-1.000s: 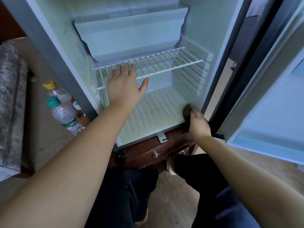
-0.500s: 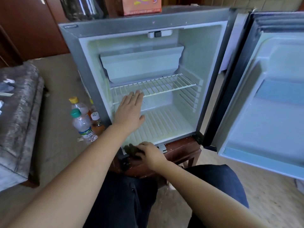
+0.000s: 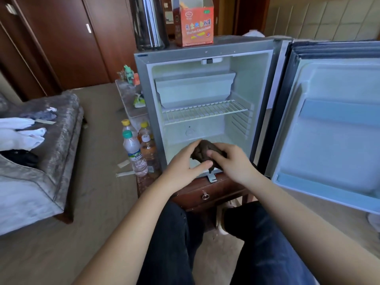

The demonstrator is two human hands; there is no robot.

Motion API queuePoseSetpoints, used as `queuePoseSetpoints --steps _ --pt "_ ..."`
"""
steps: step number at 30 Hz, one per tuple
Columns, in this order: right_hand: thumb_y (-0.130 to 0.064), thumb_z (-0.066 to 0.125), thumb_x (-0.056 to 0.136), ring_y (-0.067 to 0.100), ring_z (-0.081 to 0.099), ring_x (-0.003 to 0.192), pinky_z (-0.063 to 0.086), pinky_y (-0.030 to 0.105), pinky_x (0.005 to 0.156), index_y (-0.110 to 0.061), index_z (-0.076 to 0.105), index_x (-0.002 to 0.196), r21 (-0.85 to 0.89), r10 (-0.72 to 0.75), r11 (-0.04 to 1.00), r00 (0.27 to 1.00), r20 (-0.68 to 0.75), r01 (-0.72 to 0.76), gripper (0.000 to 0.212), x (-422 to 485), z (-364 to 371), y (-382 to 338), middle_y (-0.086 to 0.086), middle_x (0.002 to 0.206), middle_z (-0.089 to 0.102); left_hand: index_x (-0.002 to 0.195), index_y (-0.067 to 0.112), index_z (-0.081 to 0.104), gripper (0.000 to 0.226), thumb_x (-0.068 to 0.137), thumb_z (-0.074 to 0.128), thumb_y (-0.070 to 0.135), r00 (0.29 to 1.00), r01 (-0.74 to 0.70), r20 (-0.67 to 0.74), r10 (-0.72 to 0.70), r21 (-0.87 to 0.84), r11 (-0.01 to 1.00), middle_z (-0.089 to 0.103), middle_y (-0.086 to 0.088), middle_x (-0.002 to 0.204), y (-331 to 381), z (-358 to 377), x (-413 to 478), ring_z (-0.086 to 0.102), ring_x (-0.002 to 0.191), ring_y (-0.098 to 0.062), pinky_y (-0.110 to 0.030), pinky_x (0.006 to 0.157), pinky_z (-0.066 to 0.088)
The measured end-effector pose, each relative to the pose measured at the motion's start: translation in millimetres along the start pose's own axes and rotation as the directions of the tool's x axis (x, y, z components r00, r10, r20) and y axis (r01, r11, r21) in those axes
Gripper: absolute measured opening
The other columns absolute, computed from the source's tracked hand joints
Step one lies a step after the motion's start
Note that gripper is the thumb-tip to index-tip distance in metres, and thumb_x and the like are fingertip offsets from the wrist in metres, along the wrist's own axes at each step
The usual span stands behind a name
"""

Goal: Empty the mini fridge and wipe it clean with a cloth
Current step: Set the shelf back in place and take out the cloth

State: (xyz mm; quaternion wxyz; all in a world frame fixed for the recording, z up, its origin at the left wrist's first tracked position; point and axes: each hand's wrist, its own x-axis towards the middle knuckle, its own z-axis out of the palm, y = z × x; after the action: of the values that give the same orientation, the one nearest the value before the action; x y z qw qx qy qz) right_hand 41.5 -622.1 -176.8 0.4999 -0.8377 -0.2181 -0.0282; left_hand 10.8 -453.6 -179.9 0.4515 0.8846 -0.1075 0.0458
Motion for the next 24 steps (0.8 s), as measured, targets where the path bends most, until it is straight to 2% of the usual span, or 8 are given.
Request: queuePoseSetpoints --steps 2,4,8,12,15,18,21,24 --pt "-0.015 0.055 0.097 -0.003 0.062 0.064 0.044 0.011 0.062 -0.008 0.069 0.097 0.113 0.029 0.993 0.998 0.06 -0.036 0.016 -13 -6 -11 -0.004 0.074 0.07 0.146 0.048 0.025 0.078 0.085 0.072 0.038 0.999 -0.038 0.035 0.037 0.024 0.999 0.042 0.02 0.141 0 -5 -15 0.045 0.121 0.002 -0.014 0.099 0.034" --pt "-0.018 0.056 0.097 0.008 0.067 0.073 0.051 0.02 0.07 -0.006 0.07 0.103 0.161 0.045 0.985 0.993 0.113 -0.063 0.019 -23 -10 -16 0.006 0.083 0.074 0.144 0.053 0.027 0.079 0.085 0.074 0.03 0.991 -0.134 0.009 0.134 0.109 0.985 0.042 0.016 0.144 -1 -10 -28 0.043 0.128 -0.002 -0.02 0.105 0.035" --pt "-0.021 0.056 0.097 0.025 0.068 0.074 0.052 0.033 0.073 -0.01 0.071 0.099 0.15 0.04 0.986 0.98 0.196 -0.07 0.019 -39 -9 -21 0.015 0.085 0.073 0.128 0.037 0.059 0.052 0.081 0.076 0.02 0.912 -0.342 -0.091 0.401 0.373 0.863 0.044 0.01 0.145 2 -15 -43 0.039 0.134 -0.013 -0.029 0.111 0.03" --pt "-0.025 0.057 0.096 0.007 0.063 0.067 0.047 0.019 0.065 -0.013 0.069 0.104 0.072 0.017 0.997 0.975 0.221 -0.034 0.019 -47 -8 -32 0.01 0.082 0.072 0.107 0.018 0.069 0.03 0.078 0.078 0.02 0.881 -0.387 -0.082 0.467 0.443 0.808 0.059 0.004 0.129 8 -23 -49 0.051 0.119 -0.014 -0.036 0.101 0.04" --pt "-0.031 0.058 0.095 -0.007 0.062 0.072 0.045 0.009 0.068 -0.018 0.062 0.113 0.02 0.002 1.0 0.994 0.111 -0.004 0.023 -49 -14 -42 -0.005 0.095 0.069 0.099 0.014 0.066 0.023 0.083 0.071 0.03 0.891 -0.346 -0.105 0.441 0.472 0.811 0.067 0.004 0.11 17 -27 -54 0.059 0.105 -0.018 -0.035 0.089 0.045" --pt "-0.034 0.067 0.087 -0.003 0.062 0.088 0.044 0.009 0.079 -0.02 0.062 0.112 -0.041 -0.092 0.994 0.989 0.12 0.097 0.029 -54 -24 -47 -0.011 0.103 0.068 0.095 0.015 0.057 0.019 0.087 0.069 0.027 0.933 -0.197 -0.217 0.286 0.356 0.914 0.064 0.007 0.088 28 -26 -58 0.061 0.085 -0.017 -0.028 0.072 0.042" --pt "-0.027 0.073 0.084 0.007 0.062 0.094 0.045 0.02 0.086 -0.016 0.064 0.114 -0.23 -0.201 0.945 0.968 0.152 0.233 0.033 -52 -23 -38 -0.009 0.1 0.069 0.091 0.021 0.053 0.022 0.086 0.071 0.03 0.944 -0.168 -0.234 0.233 0.268 0.949 0.065 0.006 0.086 32 -24 -56 0.062 0.083 -0.014 -0.029 0.073 0.046" --pt "-0.02 0.069 0.086 0.01 0.062 0.084 0.049 0.035 0.082 -0.015 0.067 0.103 -0.234 -0.266 0.93 0.958 0.106 0.284 0.017 -40 -20 -27 -0.008 0.087 0.068 0.094 0.021 0.056 0.026 0.082 0.076 0.033 0.966 -0.143 -0.188 0.177 0.182 0.973 0.067 0.002 0.089 28 -23 -46 0.063 0.082 -0.015 -0.029 0.075 0.048"
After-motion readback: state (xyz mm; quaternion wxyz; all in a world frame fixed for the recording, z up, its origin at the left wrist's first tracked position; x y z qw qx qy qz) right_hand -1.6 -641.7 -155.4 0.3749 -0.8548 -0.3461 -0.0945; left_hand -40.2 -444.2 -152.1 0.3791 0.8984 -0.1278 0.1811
